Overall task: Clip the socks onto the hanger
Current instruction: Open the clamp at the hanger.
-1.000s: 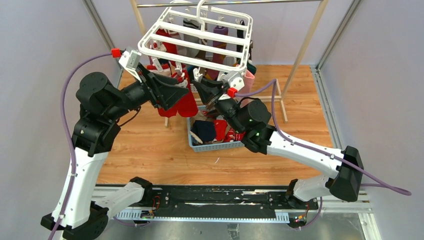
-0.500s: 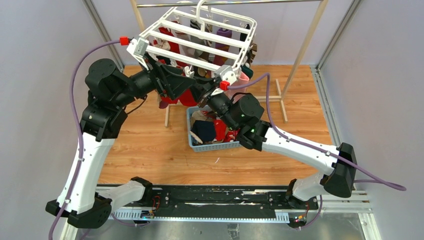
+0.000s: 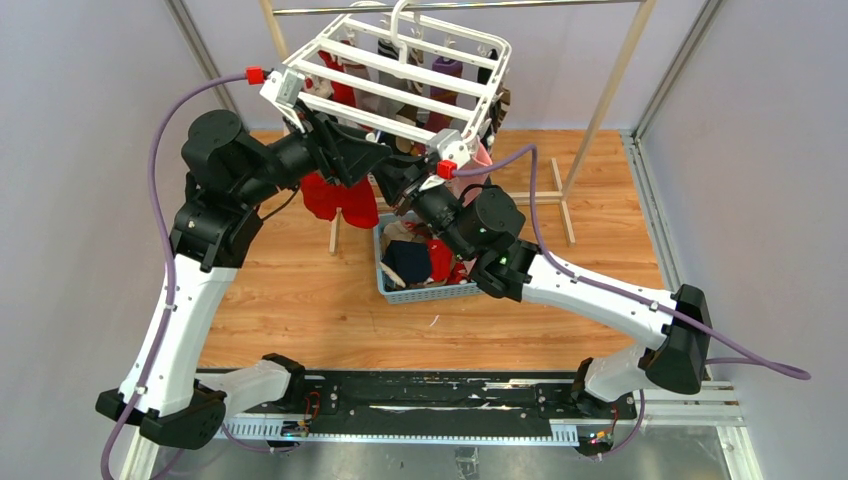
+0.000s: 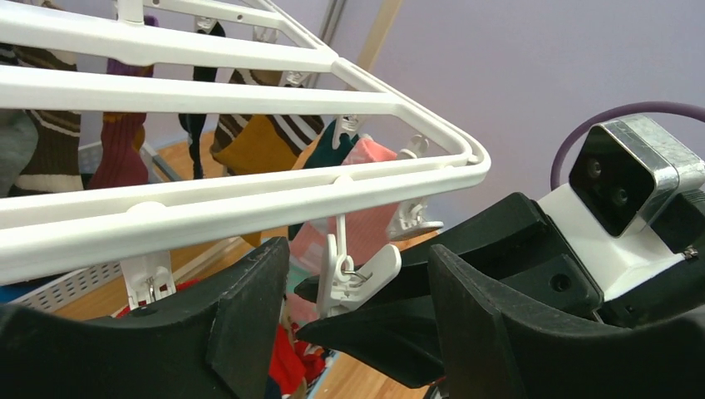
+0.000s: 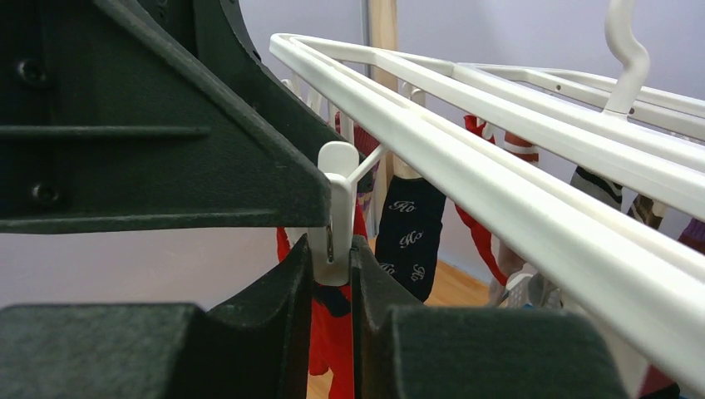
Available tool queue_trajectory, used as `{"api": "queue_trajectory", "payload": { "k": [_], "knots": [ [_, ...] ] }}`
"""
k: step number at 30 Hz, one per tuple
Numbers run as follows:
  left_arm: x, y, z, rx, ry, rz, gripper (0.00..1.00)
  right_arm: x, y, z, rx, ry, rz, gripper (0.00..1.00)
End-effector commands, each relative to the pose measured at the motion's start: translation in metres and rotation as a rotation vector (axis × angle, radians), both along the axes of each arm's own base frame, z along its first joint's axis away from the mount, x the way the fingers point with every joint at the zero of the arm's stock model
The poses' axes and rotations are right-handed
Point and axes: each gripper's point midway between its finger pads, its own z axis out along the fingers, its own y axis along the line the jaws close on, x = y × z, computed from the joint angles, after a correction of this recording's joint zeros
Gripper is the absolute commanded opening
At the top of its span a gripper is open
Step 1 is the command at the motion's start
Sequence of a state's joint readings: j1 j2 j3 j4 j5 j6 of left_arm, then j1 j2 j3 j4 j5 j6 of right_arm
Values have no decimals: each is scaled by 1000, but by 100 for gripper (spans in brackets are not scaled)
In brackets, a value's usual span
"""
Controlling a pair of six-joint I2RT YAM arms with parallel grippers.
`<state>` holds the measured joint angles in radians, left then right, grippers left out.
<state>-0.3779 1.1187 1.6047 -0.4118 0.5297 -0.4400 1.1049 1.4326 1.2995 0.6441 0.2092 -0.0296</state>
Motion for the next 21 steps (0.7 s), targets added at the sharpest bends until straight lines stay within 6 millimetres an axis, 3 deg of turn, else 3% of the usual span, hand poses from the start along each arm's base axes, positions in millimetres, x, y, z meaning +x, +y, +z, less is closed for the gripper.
{"api": "queue_trajectory", "payload": {
  "k": [1,13,21],
  "knots": [
    [0,-2,5,5,-46,-7,65,-22,14,13,25,-8,85,0],
    [4,-6,-3,37,-55,-16,58,-24,14,14,17,-9,95,0],
    [1,-4,-8,71,-87,-14,66,-25,13,14,13,-8,97,0]
  ]
}}
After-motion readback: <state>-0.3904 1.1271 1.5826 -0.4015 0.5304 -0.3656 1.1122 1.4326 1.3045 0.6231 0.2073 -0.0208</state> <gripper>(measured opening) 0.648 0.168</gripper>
